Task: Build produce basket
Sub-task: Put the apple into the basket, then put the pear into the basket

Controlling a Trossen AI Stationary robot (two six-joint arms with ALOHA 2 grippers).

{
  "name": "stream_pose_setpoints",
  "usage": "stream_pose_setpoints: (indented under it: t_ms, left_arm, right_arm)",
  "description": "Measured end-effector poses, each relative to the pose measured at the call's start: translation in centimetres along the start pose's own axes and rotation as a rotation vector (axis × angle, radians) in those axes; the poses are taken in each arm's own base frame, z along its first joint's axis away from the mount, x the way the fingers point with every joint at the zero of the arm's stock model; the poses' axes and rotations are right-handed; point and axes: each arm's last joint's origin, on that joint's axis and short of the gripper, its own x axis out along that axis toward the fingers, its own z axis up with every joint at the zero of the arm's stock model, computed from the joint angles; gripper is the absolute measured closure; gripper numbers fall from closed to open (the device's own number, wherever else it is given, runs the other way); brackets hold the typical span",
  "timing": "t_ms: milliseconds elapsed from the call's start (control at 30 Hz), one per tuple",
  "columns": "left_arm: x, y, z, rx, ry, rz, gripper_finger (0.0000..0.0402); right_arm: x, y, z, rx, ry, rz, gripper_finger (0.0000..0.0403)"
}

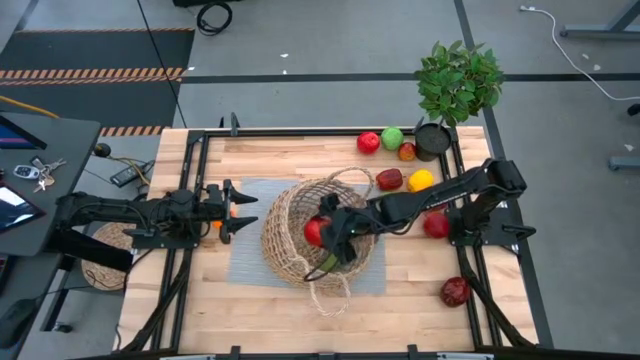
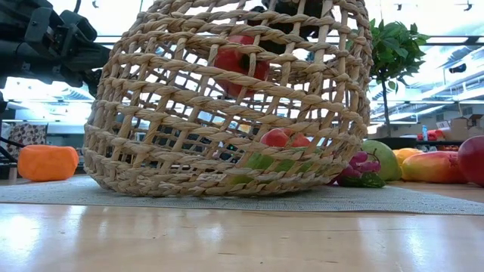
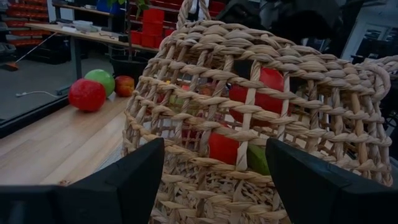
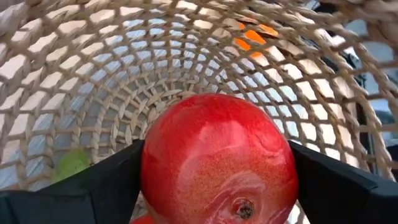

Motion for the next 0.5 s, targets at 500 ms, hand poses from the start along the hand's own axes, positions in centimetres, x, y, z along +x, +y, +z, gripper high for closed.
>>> stream_pose_setpoints:
  t_ms: [500]
  left_arm:
    - [0.00,0.00,0.00,0.000,0.000,0.000,0.0115]
  right_arm:
    - [-0.02,-0.14,-0.11,0.058,-0.002,0.030,0.0005]
